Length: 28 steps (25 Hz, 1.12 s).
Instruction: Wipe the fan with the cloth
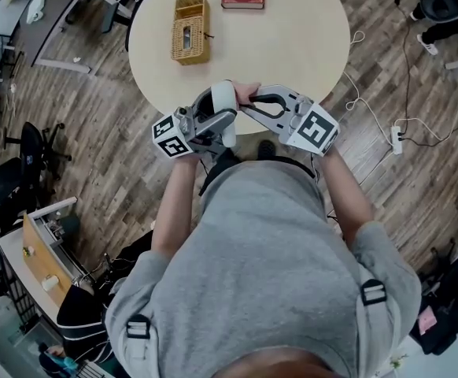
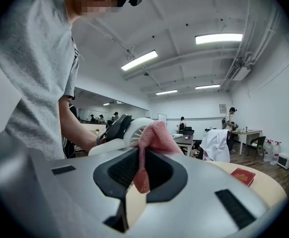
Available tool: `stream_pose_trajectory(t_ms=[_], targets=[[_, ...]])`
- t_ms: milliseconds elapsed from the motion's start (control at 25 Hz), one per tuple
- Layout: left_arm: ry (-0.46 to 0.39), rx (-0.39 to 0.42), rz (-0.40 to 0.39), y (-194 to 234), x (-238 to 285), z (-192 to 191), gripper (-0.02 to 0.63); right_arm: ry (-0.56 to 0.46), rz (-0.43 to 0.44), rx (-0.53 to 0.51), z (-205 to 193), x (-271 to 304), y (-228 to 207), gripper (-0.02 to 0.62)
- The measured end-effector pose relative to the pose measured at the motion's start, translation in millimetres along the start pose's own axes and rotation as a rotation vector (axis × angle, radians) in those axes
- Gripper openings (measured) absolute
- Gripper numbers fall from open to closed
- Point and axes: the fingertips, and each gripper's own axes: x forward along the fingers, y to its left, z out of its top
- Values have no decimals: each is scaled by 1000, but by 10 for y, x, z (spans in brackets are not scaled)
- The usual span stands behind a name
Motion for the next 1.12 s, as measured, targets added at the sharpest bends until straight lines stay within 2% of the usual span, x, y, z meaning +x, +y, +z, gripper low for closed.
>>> stream_pose_trajectory(t_ms=[120, 240, 440, 640, 880, 1120], targets=[[-55, -92, -77, -46, -28, 50, 390, -32, 4, 7, 141, -10, 48, 37], [-74, -149, -135, -108, -38, 49, 390, -66, -6, 9, 292, -36, 65, 37], [-89, -190, -188, -203, -27, 56, 390, -81, -40, -14, 445, -39, -5, 37], [-136, -220, -240, -325, -49, 128, 390, -72, -67, -22, 422, -1, -74, 37], [-165, -218, -236, -341, -106, 135, 390, -61, -50, -49, 328, 15, 26, 37], [-233, -240, -214, -232, -238, 275, 390, -73, 21, -70, 384, 183, 260, 37]])
